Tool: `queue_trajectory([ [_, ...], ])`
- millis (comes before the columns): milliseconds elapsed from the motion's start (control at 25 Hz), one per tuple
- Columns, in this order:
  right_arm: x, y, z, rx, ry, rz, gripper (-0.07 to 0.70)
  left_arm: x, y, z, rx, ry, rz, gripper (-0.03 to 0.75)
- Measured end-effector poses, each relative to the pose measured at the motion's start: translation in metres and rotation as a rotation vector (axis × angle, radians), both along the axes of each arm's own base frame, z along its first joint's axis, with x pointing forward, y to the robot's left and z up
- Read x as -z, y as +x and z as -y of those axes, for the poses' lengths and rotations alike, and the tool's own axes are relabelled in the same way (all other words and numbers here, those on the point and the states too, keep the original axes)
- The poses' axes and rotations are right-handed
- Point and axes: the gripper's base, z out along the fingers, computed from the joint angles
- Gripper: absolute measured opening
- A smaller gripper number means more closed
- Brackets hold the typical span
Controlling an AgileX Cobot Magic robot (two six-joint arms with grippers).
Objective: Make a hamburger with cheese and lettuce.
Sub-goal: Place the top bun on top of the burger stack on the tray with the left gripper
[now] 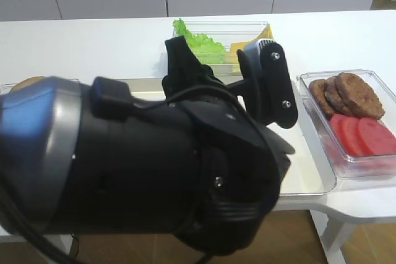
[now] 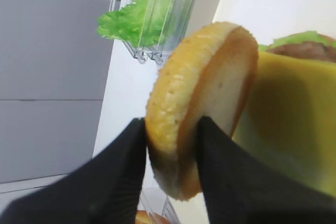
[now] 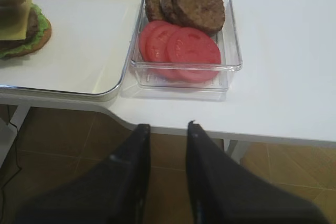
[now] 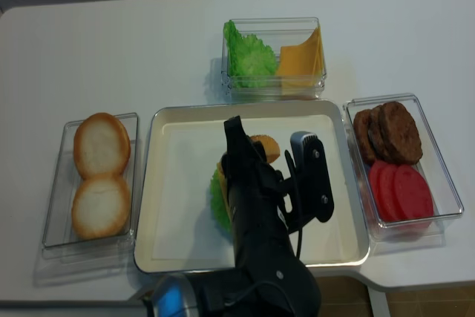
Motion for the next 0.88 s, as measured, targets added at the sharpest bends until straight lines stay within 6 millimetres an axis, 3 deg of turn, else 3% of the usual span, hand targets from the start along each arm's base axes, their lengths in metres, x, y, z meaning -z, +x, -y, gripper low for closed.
queue_trajectory([
  [880, 0.0, 0.0, 0.0, 0.0, 0.0, 0.0, 0.193, 0.002, 0.012, -0.009, -0.057, -0.011, -0.018, 0.236],
])
